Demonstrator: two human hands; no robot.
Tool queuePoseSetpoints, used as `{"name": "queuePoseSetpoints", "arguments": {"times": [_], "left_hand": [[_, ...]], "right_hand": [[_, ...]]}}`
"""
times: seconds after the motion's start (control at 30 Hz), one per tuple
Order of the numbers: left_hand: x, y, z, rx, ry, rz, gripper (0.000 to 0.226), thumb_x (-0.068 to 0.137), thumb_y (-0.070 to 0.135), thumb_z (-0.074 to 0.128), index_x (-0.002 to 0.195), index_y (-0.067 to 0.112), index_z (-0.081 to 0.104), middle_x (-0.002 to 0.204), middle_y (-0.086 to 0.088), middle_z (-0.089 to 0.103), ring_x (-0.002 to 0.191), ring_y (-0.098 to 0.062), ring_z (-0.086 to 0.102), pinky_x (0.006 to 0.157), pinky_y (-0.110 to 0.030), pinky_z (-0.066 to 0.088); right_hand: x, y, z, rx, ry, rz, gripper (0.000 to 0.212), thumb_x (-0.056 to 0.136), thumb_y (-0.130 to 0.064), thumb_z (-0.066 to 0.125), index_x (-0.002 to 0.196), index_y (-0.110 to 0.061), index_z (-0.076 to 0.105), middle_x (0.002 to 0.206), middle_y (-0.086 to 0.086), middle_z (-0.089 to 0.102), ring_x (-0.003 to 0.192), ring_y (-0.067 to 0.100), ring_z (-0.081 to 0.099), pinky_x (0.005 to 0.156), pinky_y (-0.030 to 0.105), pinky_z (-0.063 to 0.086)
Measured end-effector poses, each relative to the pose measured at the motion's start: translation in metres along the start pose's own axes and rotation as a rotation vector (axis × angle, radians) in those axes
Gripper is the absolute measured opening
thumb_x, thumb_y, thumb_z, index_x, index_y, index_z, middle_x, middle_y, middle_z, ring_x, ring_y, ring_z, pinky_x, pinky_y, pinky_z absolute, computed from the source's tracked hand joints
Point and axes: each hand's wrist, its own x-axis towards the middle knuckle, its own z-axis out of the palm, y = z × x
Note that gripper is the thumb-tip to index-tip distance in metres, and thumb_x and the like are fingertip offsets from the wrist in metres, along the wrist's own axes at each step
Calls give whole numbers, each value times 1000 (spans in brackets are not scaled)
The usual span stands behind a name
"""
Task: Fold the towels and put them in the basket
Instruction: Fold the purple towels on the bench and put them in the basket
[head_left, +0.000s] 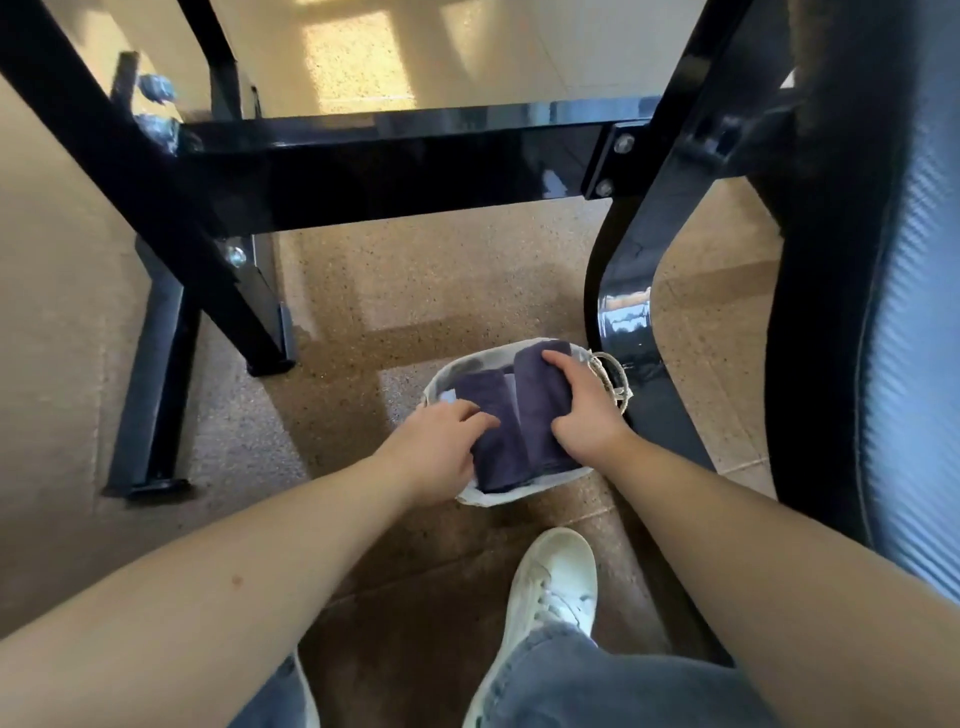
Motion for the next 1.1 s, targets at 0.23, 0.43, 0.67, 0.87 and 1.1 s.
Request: {"name": "queuePoseSetpoints", "arguments": {"times": [0.23, 0.43, 0.67, 0.87, 1.1], "left_hand": [[10, 5, 21, 308, -134, 78, 56, 101, 38, 46, 155, 35, 31, 168, -10, 20, 148, -33, 31, 118, -47, 28], [16, 8, 27, 368, -207, 99, 61, 102, 36, 47, 158, 35, 24, 170, -10, 6, 152, -34, 21, 116, -49, 30], [17, 8, 31, 404, -188, 85, 60, 101, 38, 48, 157, 36, 27, 170, -10, 7, 150, -35, 23, 112, -48, 34], [17, 8, 32, 405, -175, 76, 60, 101, 39, 48, 157, 36, 27, 170, -10, 7, 150, -34, 23, 113, -47, 33], [17, 10, 38, 425, -134, 55, 55, 100, 39, 48, 153, 35, 33, 170, -10, 8, 152, -35, 15, 113, -50, 30]], "right_hand": [[17, 29, 9, 18, -34, 38, 91, 73, 14, 50, 152, -31, 40, 154, -2, 40, 134, 13, 40, 95, 10, 32], [28, 44, 12, 116, 4, 99, 93, 75, 14, 45, 149, -42, 40, 150, -4, 42, 130, 15, 43, 94, 15, 40], [32, 55, 14, 68, -34, 103, 92, 79, 8, 52, 154, -42, 32, 158, 2, 36, 140, 26, 40, 107, 31, 39], [28, 63, 14, -512, 72, -129, 82, 88, -21, 71, 158, -30, 30, 170, 2, 2, 149, 35, 16, 122, 47, 23], [22, 69, 22, -838, -146, -205, 79, 92, -41, 55, 159, -44, 12, 171, -2, -8, 154, 29, -16, 122, 63, 9]]}}
